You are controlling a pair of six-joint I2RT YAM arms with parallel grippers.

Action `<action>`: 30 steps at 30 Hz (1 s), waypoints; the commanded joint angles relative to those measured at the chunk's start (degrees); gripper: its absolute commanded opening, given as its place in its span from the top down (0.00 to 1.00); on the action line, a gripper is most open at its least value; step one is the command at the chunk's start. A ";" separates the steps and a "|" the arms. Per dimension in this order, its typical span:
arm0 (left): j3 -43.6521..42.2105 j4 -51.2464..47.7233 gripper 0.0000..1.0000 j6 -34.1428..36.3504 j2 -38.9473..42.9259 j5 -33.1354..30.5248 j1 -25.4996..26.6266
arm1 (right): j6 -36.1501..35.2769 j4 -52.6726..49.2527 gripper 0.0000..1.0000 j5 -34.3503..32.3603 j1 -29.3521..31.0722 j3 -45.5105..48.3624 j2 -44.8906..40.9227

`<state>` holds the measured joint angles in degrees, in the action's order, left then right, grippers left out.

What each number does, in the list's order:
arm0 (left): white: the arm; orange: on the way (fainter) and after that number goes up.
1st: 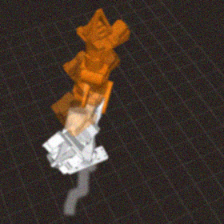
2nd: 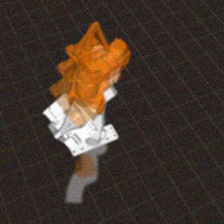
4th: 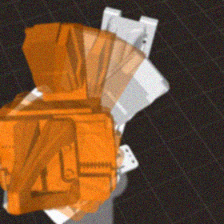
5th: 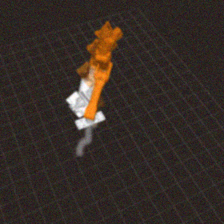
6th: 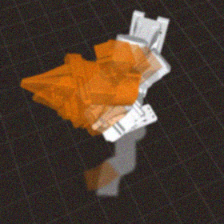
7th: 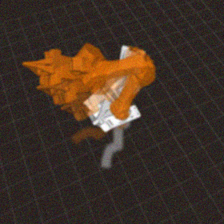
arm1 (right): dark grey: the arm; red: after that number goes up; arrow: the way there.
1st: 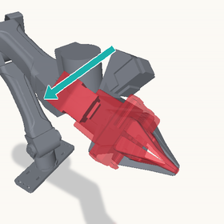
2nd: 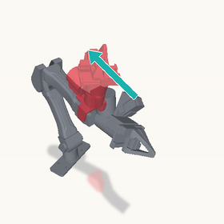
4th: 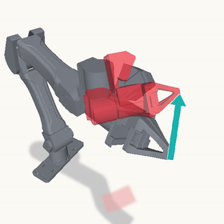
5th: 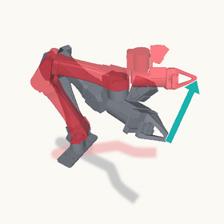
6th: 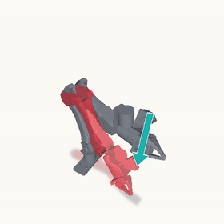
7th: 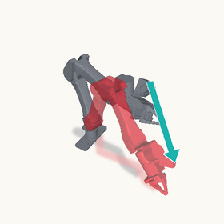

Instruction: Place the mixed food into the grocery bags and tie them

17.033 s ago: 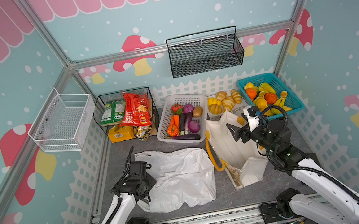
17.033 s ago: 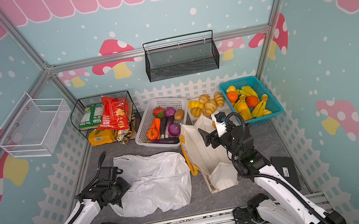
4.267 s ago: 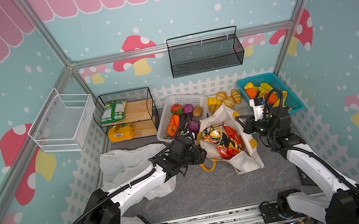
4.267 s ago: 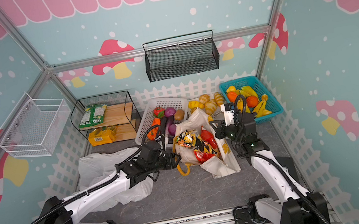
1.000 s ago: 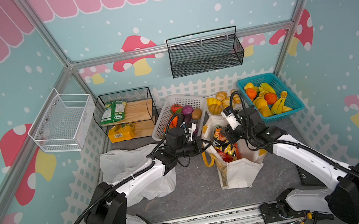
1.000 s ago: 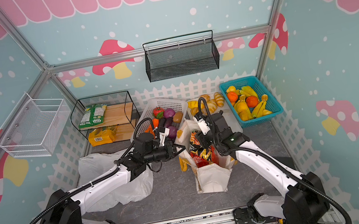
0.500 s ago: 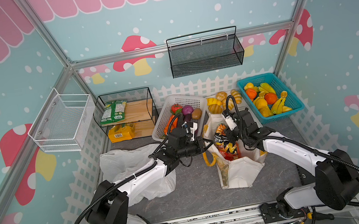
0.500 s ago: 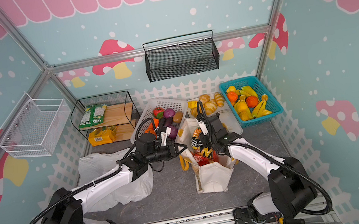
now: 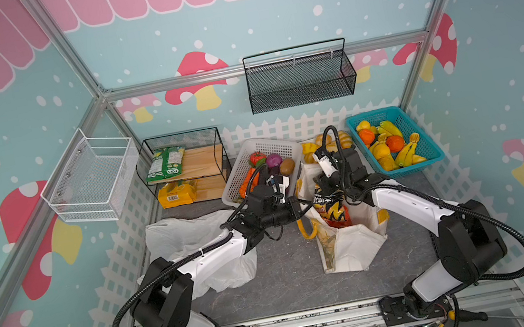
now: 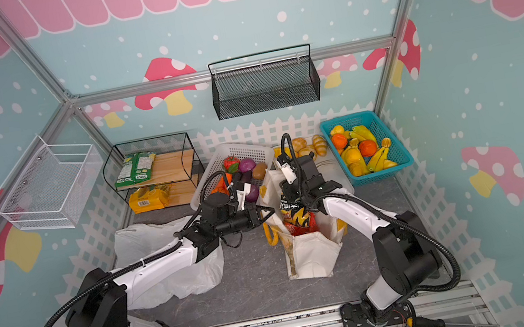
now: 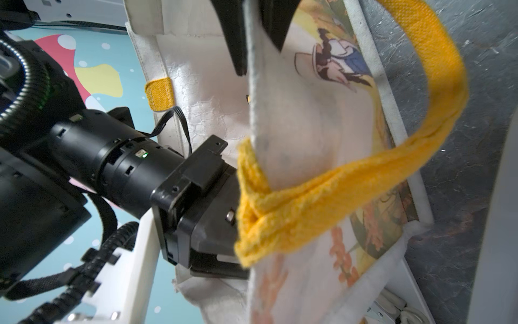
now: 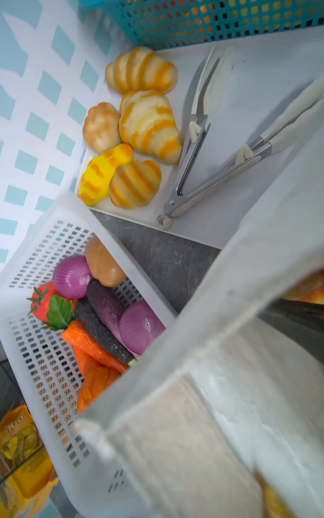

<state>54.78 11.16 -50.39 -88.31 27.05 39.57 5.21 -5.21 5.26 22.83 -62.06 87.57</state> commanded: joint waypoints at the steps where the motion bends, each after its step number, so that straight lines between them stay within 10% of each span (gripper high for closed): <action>1: 1.53 1.94 0.98 -0.06 -0.64 -1.64 0.26 | -1.06 -1.81 0.47 3.11 -0.18 0.04 -4.24; 19: 2.05 -2.27 0.97 3.45 1.53 -2.62 0.24 | 6.26 -10.37 0.24 -3.86 -12.76 10.69 -26.27; 30: 1.85 -8.45 0.97 7.82 6.86 -7.23 -0.67 | 9.48 4.12 0.87 11.51 -12.81 10.38 -20.55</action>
<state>55.33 4.10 -45.80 -85.30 24.36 39.59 12.91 -8.82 10.02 9.85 -49.43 65.47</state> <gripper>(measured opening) 0.060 0.148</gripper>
